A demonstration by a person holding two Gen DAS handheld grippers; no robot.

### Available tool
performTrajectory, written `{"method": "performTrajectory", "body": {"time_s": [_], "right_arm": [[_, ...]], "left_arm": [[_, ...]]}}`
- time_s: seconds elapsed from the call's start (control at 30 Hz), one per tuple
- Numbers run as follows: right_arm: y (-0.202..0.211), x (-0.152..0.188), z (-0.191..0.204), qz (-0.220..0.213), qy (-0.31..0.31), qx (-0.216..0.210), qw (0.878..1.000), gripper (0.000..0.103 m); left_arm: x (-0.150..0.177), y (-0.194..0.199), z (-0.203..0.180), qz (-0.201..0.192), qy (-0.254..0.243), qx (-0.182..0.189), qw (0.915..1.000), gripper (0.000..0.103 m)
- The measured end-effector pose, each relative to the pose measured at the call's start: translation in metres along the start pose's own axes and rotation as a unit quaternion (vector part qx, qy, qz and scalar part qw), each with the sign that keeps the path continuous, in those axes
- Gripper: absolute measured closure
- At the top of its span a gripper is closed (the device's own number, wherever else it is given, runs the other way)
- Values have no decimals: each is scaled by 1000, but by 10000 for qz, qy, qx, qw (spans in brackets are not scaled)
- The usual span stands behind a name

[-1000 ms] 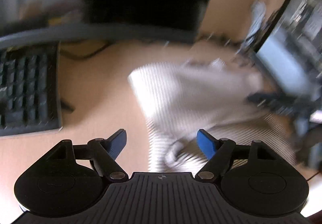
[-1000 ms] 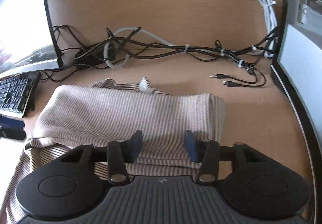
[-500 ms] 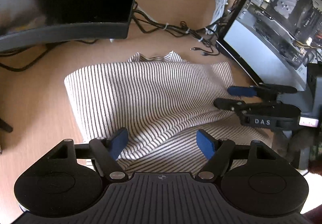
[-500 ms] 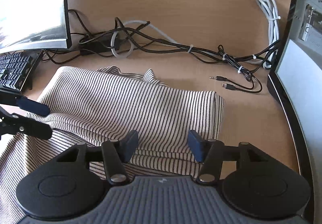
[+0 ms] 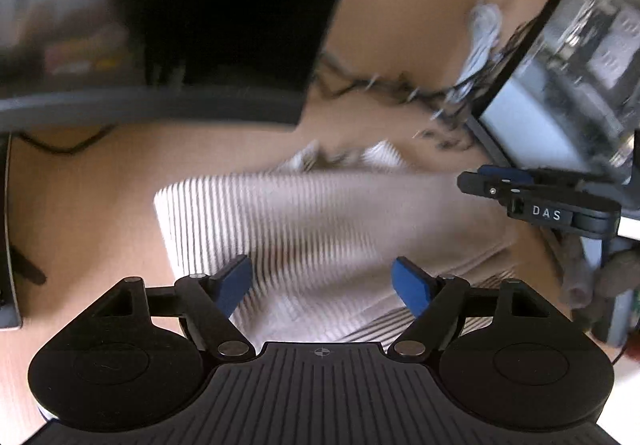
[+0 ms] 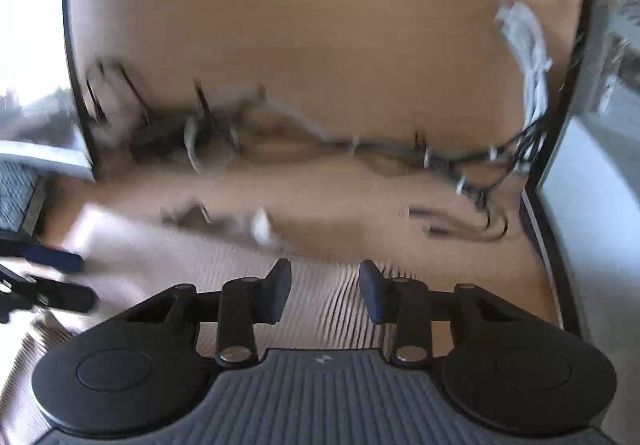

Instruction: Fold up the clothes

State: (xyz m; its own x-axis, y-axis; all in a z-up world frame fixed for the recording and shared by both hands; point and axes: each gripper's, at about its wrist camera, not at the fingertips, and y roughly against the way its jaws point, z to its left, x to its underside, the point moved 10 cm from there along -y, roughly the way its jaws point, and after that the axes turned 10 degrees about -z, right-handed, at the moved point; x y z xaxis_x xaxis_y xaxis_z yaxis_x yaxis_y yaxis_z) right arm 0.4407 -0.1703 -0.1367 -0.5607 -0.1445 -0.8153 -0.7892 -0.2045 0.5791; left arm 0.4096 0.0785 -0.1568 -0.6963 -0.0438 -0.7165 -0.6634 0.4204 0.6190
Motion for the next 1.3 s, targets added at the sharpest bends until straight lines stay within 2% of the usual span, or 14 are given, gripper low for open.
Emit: {"method": "performTrajectory", "body": {"time_s": [0.07, 0.13, 0.23, 0.3, 0.37, 0.47, 0.63, 0.83, 0.9, 0.93, 0.97, 1.07, 1.17, 1.3], "right_arm": [[-7, 15, -6, 214, 1, 53, 9998, 67], [7, 12, -17, 147, -381, 2, 9992, 64], [20, 7, -35, 98, -1044, -130, 9944, 52], [15, 5, -43, 177, -1389, -215, 9899, 52], [4, 7, -48, 282, -1539, -275, 9873, 51], [-13, 11, -52, 438, -1711, -365, 9836, 48], [-31, 12, -46, 485, -1989, -587, 9771, 39], [-49, -1, -21, 528, -1979, -1118, 9724, 37], [-51, -3, -13, 567, -1789, -1205, 9748, 36], [-52, -4, -10, 564, -1623, -1187, 9780, 38], [-52, -4, -8, 559, -1458, -1154, 9810, 48], [-49, -3, -7, 515, -1201, -1112, 9852, 71], [-37, -9, -4, 345, -957, -1097, 9887, 76], [10, -17, 12, -60, -295, -1155, 9929, 78]], "left_arm": [[3, 6, 4, 27, -64, -42, 10000, 22], [0, 21, 12, -59, 120, -51, 9999, 18], [-5, 30, 33, -103, 710, -20, 9974, 15], [-7, 26, 47, -53, 1145, -13, 9934, 15], [-8, 16, 53, -36, 1283, -38, 9917, 16], [-7, 4, 52, -1, 1298, 12, 9915, 16], [-6, -8, 53, -66, 1123, -204, 9934, 14], [-10, -19, 47, -292, 879, -377, 9950, 12], [-10, -20, 46, -353, 758, -504, 9952, 17], [-10, -20, 46, -385, 689, -620, 9950, 28], [-10, -19, 48, -405, 607, -758, 9945, 43], [-9, -14, 53, -455, 635, -917, 9927, 64], [-7, -6, 50, -521, 594, -925, 9926, 75], [1, 34, 33, -633, 168, -787, 9947, 77]]}}
